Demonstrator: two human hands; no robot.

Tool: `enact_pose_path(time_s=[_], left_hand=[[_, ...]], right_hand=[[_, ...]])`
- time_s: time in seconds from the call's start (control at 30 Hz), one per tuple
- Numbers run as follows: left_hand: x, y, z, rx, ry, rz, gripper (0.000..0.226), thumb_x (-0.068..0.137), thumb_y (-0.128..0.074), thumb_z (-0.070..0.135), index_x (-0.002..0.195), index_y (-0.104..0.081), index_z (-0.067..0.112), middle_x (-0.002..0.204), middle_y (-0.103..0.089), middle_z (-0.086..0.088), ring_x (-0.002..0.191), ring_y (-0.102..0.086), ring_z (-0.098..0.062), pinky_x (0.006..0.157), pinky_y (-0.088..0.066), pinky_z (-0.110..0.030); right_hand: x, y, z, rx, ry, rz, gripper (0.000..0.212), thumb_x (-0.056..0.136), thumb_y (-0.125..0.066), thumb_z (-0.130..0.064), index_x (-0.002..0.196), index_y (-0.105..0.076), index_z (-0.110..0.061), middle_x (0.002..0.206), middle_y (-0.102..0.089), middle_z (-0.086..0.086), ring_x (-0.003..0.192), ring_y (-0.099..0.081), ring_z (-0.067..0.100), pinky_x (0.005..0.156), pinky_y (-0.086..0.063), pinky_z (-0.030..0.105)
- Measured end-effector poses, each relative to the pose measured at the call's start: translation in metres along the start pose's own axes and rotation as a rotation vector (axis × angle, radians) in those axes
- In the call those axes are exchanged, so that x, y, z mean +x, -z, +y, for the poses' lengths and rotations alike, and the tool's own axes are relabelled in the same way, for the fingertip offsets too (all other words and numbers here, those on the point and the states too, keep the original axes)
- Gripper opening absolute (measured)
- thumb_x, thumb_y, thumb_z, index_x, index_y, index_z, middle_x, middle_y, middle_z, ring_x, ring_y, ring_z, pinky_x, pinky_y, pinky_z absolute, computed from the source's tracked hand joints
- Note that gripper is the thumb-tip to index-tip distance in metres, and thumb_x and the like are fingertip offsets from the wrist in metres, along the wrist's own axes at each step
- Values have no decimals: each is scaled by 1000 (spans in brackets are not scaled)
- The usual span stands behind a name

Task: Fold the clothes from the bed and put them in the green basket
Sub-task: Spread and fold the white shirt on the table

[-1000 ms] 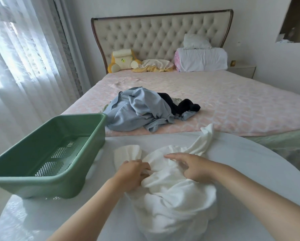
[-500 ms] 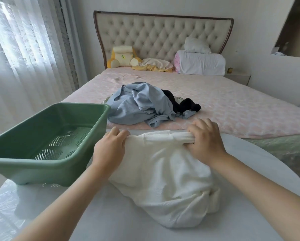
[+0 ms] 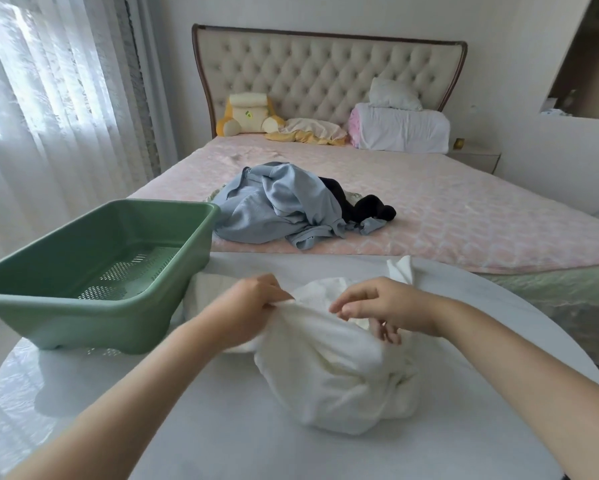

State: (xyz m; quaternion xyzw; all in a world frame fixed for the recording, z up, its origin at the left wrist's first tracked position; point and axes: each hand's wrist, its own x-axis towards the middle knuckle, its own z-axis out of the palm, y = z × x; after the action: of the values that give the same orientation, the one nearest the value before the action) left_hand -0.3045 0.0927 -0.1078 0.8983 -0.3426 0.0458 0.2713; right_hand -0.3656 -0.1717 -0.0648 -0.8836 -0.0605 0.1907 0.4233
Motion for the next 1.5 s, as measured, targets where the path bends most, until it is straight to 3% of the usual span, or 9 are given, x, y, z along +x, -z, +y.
enact_pose_path(time_s=[0.13,0.27,0.43,0.63,0.83,1.03,1.13,1.27,1.5], left_hand=[[-2,27,4,-17,295,-273,30,70,-51,12,63,-69,36,77,-64,14,80,-61,-13,72,-49,-28],[-2,25,27,-169,604,-798,43,90,-46,43,79,-79,18,72,-70,1,68,-59,-19,60,-44,-24],[21,-13,27,227,352,-472,61,76,-68,67,126,-52,36,122,-54,8,101,-59,-18,90,-51,-36],[37,-20,13,315,352,-487,26,89,-66,37,115,-63,35,108,-60,10,89,-55,-16,73,-45,-29],[49,5,-11,486,312,215,24,100,-49,33,113,-66,42,106,-57,8,100,-60,-20,66,-39,-30],[41,-26,-1,307,113,47,32,91,-57,50,120,-57,37,111,-50,10,107,-51,-17,82,-44,-31],[29,-41,0,292,107,-249,53,72,-59,70,119,-52,46,114,-49,15,110,-44,-12,91,-45,-34],[30,-39,-8,106,179,-49,32,93,-54,19,119,-66,33,114,-65,6,107,-59,-18,83,-43,-25],[35,12,9,-318,205,466,46,92,-41,-6,91,-64,34,78,-65,18,63,-54,4,53,-37,-11]], right_hand=[[-6,10,11,-434,-244,-80,32,94,-46,-13,114,-70,-23,98,-69,5,60,-65,22,46,-48,26],[5,3,8,-588,-198,-41,17,86,-61,-26,92,-77,-28,85,-75,-13,66,-67,6,61,-49,22],[56,-17,34,-635,20,132,63,93,-65,-35,148,-38,-47,151,-39,-12,128,-51,18,103,-44,34],[88,-10,55,-630,-37,249,5,88,-59,-19,90,-63,-21,93,-64,-1,90,-59,23,68,-45,30],[92,55,72,-464,-124,961,29,94,-50,-8,123,-53,-6,116,-59,18,104,-57,37,81,-41,38],[89,40,74,-549,55,655,56,83,-60,-7,134,-43,-19,144,-32,9,120,-50,32,102,-43,39],[77,26,61,-486,149,484,25,86,-53,-6,103,-66,-19,115,-59,-4,108,-58,19,83,-42,16],[66,19,71,-514,122,293,28,84,-61,-22,112,-63,-18,113,-53,-15,111,-53,12,96,-37,24],[51,35,33,-94,339,841,38,104,-50,-32,71,-46,-16,61,-43,-6,57,-40,10,56,-32,29]])
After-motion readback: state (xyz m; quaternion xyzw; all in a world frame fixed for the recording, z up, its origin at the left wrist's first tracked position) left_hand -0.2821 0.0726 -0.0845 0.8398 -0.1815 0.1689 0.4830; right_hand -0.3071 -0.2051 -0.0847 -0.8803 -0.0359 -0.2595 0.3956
